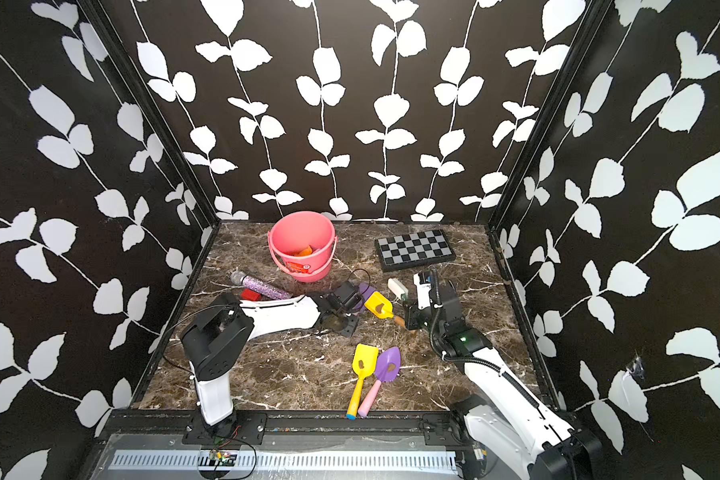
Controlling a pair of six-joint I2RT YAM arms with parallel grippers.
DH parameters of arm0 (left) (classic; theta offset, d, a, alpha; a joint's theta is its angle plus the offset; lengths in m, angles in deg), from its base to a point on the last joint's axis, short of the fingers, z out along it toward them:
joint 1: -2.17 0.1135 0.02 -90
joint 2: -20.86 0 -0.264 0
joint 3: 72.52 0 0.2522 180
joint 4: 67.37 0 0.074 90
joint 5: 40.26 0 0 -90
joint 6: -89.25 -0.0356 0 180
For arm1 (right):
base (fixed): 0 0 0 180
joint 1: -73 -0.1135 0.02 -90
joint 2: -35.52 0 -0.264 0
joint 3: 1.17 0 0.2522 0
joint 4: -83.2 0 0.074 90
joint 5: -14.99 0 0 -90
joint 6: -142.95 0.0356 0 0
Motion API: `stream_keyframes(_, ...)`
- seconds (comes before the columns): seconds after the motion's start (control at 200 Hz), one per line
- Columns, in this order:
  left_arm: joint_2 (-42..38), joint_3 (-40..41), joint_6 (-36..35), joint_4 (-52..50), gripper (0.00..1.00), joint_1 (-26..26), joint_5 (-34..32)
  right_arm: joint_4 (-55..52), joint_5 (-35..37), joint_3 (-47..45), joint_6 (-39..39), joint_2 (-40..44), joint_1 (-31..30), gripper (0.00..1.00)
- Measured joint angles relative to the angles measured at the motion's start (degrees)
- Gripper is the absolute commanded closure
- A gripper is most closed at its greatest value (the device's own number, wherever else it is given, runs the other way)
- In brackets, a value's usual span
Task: Brush the soil off the hand trowel and place it into the bucket
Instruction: Pick up the hand trowel from the center of the board.
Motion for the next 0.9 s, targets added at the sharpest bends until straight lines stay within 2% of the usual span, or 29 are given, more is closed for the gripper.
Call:
stream_keyframes(0.24, -7.2, 4.5, -1.4, -3.2, 0.95, 1.5, -0.5, -2.5, -1.9, 0.2, 1.1, 3.0, 0.0, 1.0)
stream_keyframes(0.325, -11.7, 6.4, -2.3, -5.1, 1.0, 3.1, -0.5, -3.0, -4.2, 1.0, 2.3, 2.8, 0.0, 1.0)
stream_keyframes(0.426, -16.9, 8.1, -3.4, -7.8, 1.0, 5.0, -0.7, -2.0, -8.0, 2.0, 4.9, 1.4, 0.0, 1.0)
stream_keyframes(0.666, -27.1, 9.4, -10.3, -15.1, 1.0, 7.1, 2.7, 7.7, -19.3, 2.0, 16.7, -5.0, -2.4, 1.0)
stream_keyframes(0.901, -29.6, 8.3, -16.5, -22.3, 1.0, 7.6, 8.3, 21.0, -28.5, 0.1, 28.2, -12.0, -5.4, 1.0)
